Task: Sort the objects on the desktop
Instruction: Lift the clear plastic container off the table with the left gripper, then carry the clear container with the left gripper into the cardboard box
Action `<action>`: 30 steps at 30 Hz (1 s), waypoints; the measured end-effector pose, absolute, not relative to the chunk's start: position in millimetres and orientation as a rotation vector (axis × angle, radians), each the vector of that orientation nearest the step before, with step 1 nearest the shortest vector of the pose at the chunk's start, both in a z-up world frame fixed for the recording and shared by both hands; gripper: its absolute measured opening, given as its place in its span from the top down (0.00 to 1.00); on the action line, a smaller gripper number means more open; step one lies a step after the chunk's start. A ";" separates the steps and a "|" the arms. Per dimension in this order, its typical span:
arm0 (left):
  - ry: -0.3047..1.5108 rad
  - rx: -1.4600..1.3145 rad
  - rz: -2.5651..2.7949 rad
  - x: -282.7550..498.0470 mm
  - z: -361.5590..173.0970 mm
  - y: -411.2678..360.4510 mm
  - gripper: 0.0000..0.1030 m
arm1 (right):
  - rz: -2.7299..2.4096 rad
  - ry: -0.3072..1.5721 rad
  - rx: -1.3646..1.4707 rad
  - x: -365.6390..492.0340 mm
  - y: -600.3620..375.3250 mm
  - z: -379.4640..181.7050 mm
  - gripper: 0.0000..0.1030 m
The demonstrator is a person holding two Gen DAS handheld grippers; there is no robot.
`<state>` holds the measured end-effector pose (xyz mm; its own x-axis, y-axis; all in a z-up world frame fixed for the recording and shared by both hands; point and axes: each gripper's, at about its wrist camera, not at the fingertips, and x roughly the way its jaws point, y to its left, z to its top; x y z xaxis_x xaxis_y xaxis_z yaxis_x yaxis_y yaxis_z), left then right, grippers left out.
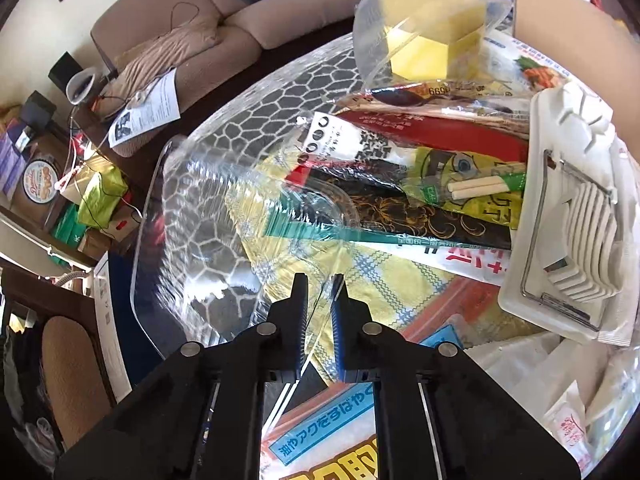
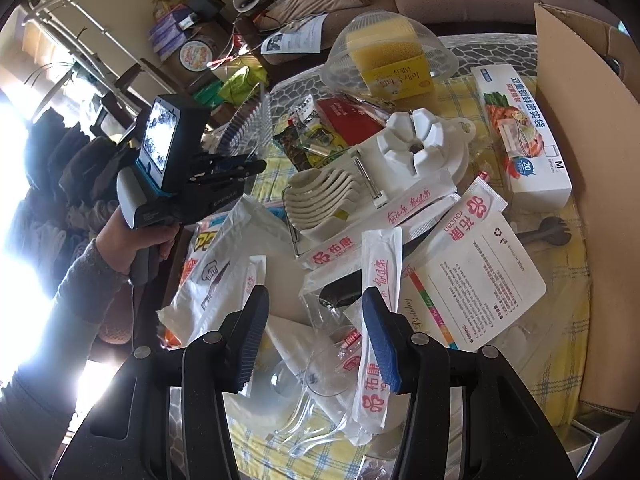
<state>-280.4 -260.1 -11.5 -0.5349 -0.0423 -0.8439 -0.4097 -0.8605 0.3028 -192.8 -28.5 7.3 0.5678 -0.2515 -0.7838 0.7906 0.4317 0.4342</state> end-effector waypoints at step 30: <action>-0.237 -1.489 2.296 -156.8 96.1 -175.3 0.71 | -0.695 0.646 0.961 -222.1 56.4 24.8 0.46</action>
<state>-156.8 -175.3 96.1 -0.3579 0.4111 -0.8384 -0.2311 -0.9089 -0.3471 -222.1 56.4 24.8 0.6146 -0.2360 -0.7527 0.7679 0.3972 0.5025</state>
